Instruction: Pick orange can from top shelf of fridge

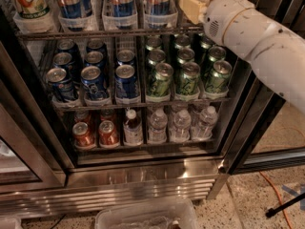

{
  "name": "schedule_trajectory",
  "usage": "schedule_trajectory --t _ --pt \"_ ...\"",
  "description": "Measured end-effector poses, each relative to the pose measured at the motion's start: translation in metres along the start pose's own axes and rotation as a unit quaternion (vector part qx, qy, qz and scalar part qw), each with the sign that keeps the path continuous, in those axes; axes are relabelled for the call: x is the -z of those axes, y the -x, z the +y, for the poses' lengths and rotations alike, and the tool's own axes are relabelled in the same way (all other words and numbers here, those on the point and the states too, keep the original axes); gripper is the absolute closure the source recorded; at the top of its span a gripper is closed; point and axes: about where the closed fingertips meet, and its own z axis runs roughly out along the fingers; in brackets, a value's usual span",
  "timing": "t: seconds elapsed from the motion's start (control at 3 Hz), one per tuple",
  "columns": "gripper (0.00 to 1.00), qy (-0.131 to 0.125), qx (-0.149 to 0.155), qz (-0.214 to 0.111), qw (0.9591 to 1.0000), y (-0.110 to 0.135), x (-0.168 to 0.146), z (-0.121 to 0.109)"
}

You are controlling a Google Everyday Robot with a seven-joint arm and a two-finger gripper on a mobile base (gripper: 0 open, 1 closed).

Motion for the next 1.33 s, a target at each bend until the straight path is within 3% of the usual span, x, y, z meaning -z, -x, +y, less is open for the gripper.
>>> schedule_trajectory --t 1.33 --pt "1.00 0.004 0.036 -0.054 0.9979 0.037 0.008 0.008"
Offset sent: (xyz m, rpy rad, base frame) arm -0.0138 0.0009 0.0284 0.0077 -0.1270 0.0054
